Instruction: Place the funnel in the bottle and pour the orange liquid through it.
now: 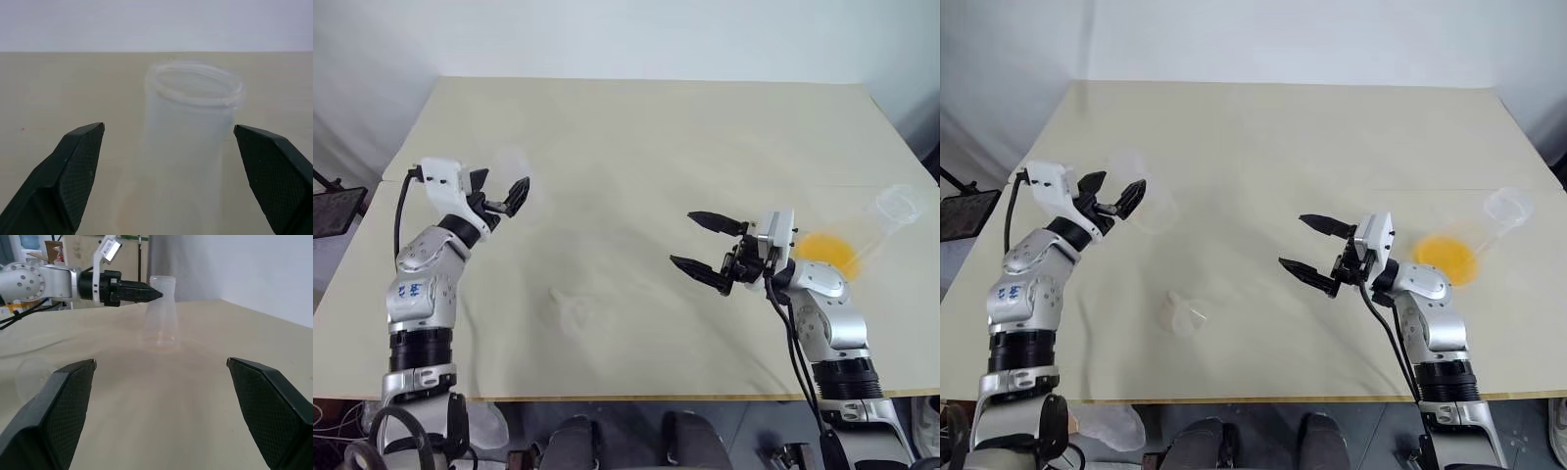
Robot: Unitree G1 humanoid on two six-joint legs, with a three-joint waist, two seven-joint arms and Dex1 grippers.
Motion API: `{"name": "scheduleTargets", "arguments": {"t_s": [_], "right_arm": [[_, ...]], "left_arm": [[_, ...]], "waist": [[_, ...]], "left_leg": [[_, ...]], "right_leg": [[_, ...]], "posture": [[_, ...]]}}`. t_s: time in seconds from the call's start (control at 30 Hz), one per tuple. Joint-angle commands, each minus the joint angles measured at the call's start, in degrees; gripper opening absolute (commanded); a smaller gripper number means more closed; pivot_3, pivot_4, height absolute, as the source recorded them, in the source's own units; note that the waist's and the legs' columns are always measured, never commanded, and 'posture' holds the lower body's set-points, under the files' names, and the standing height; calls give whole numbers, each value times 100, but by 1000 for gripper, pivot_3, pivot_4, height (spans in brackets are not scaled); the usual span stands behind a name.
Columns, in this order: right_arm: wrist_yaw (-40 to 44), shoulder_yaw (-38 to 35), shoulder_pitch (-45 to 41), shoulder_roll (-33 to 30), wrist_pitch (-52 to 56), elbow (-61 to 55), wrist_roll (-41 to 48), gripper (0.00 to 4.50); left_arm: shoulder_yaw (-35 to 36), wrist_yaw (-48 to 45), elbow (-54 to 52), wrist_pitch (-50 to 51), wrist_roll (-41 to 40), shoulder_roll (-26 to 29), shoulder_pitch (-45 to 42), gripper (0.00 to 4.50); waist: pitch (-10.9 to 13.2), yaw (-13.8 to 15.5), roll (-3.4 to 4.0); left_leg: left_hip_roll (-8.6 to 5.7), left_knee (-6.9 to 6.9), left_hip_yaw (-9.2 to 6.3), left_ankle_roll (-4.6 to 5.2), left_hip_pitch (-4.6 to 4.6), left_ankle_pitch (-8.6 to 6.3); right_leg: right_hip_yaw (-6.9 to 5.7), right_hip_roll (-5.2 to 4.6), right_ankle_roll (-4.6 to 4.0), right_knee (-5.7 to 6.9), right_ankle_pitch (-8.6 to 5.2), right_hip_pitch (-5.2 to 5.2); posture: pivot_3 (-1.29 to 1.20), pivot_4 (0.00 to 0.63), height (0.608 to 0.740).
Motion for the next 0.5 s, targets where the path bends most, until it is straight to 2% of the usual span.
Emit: {"name": "scheduleTargets", "arguments": {"t_s": [0.03,0.27,0.37,0.5], "right_arm": [[-39,-51,33,17,0,-294,106,4483],[-101,-55,53,62,-10,-329,81,4483],[-142,-72,100,62,-21,-375,87,4500],[-186,-73,143,56,-31,-412,88,4500]], "left_arm": [[-81,-54,451,-288,209,-18,-476,4500],[-208,-196,1110,-542,413,-56,-948,4500],[-204,-252,1204,-603,425,-60,-1006,3968],[-193,-319,1195,-642,441,-20,-995,2706]], "waist": [[1,1,-1],[2,0,-3],[2,-2,-3],[2,-3,-4]], "left_leg": [[0,0,0,0,0,0],[-2,2,0,-1,-3,0],[-1,2,-1,-1,-3,0],[-1,3,-3,-1,-3,0]], "right_leg": [[-1,0,0,0,0,0],[-7,0,1,1,0,0],[-8,0,1,1,0,0],[-8,0,1,2,0,0]], "posture": [[0,150,740],[0,150,740],[0,150,740],[0,150,740]]}}
